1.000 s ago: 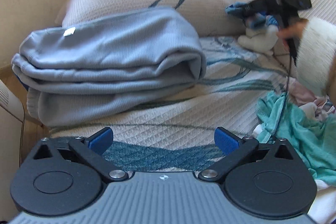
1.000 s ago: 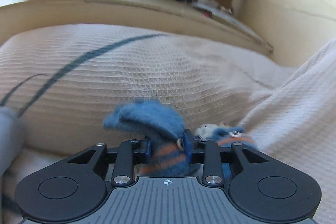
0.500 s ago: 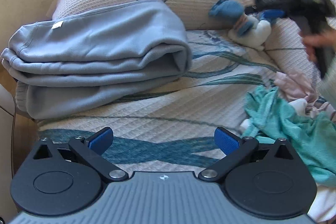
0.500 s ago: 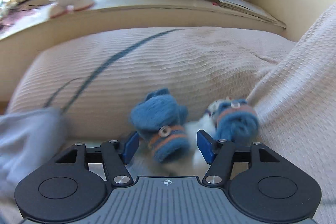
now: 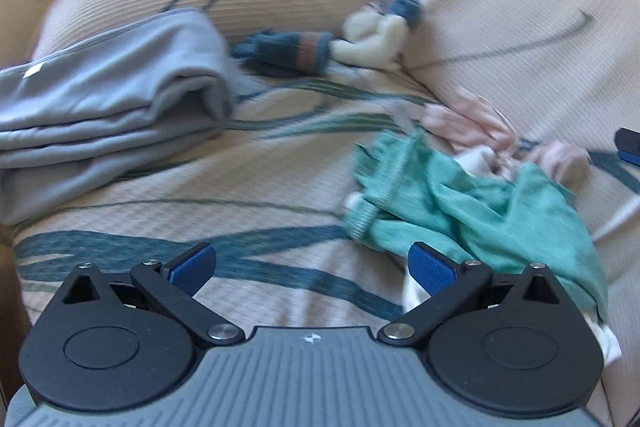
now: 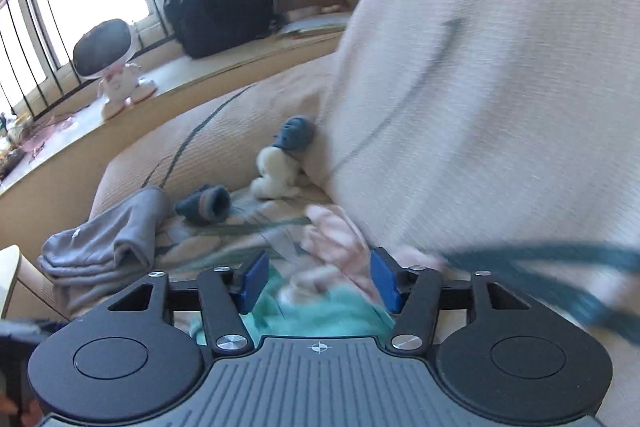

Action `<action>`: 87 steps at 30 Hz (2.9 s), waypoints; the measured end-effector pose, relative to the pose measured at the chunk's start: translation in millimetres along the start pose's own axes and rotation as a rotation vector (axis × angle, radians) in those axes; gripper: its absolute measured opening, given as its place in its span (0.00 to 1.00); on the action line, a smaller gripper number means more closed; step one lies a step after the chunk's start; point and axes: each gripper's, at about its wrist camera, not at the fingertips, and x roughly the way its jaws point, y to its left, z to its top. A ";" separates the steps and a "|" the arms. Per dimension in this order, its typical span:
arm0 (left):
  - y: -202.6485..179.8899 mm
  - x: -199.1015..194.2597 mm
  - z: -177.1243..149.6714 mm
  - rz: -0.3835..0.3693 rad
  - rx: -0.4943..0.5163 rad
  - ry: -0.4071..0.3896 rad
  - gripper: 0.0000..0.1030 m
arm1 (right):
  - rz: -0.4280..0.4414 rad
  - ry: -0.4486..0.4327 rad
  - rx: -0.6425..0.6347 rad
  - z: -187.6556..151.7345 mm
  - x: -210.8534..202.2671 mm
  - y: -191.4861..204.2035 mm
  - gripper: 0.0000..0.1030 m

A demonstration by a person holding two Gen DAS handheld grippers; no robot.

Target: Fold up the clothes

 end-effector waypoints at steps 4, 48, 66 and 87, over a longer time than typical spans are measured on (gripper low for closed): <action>-12.3 -3.7 -9.0 -0.009 0.015 0.006 1.00 | -0.005 -0.024 -0.004 -7.5 -8.9 -9.2 0.41; 26.1 -15.2 -26.9 0.088 -0.061 0.027 0.70 | -0.200 0.157 -0.131 -1.0 161.3 -0.5 0.05; 62.2 -42.2 -26.6 0.169 -0.146 -0.042 0.73 | 0.039 -0.171 -0.090 47.7 54.3 52.7 0.02; 60.7 -27.1 -29.9 0.206 -0.139 -0.003 0.87 | -0.145 0.034 -0.255 -4.6 54.3 55.2 0.55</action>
